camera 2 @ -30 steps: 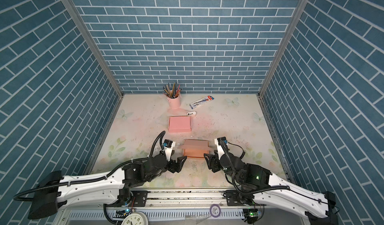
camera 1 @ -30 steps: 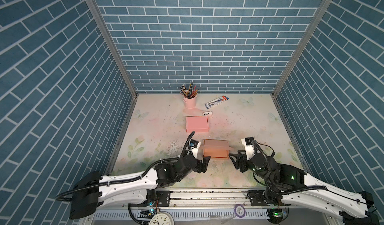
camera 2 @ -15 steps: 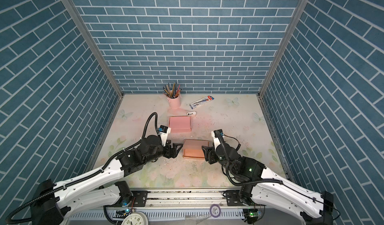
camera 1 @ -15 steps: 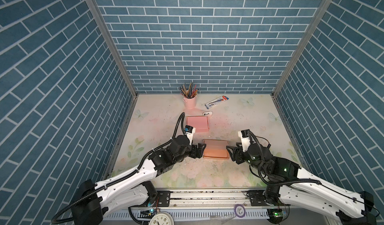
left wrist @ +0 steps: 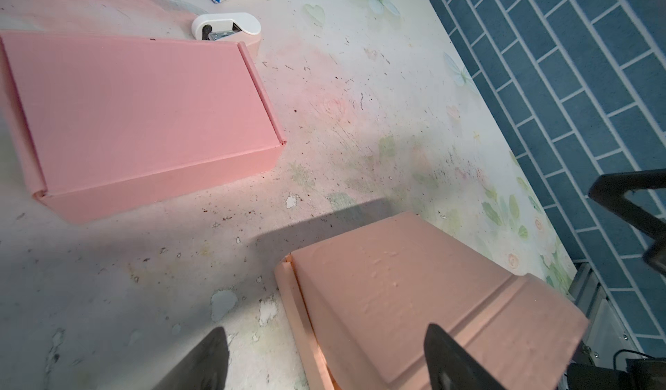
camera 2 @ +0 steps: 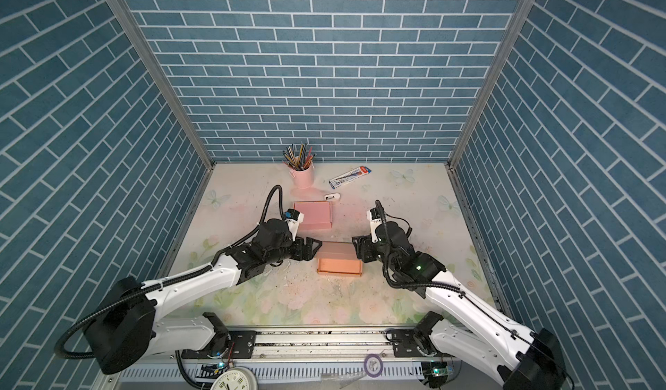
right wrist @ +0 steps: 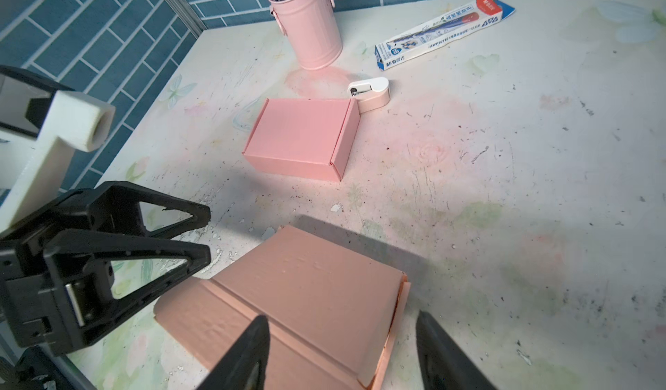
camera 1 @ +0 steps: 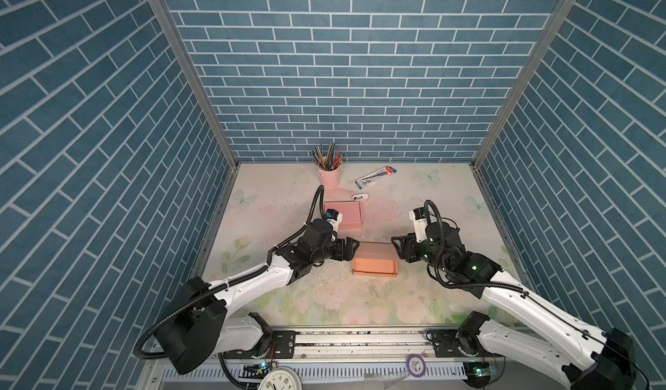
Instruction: Fold the paper box
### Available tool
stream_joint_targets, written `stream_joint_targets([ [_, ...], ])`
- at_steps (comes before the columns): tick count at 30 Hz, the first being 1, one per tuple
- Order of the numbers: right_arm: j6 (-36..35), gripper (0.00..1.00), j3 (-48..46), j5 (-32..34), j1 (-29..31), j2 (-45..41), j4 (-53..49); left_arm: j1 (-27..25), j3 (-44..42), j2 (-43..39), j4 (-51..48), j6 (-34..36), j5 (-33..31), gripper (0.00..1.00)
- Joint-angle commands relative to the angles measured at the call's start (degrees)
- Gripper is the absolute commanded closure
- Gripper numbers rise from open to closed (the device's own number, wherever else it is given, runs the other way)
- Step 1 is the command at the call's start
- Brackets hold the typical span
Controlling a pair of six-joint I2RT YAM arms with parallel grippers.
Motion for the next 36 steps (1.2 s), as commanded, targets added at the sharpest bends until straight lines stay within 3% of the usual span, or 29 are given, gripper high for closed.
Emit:
stream_joint_targets([
  [1, -1.5, 0.35, -1.2, -3.3, -1.1, 1.8, 3.6, 0.5, 1.1, 2.1, 3.0, 1.0, 1.5, 0.17],
  [17, 0.8, 0.36, -8.7, -5.1, -2.0, 5.8, 10.0, 0.4, -6.5, 3.6, 8.9, -1.0, 2.9, 0.29],
  [36, 2.2, 0.37, -12.6, -7.5, -2.0, 10.0, 13.6, -0.9, -9.1, 7.2, 12.9, -2.3, 3.0, 0.32],
])
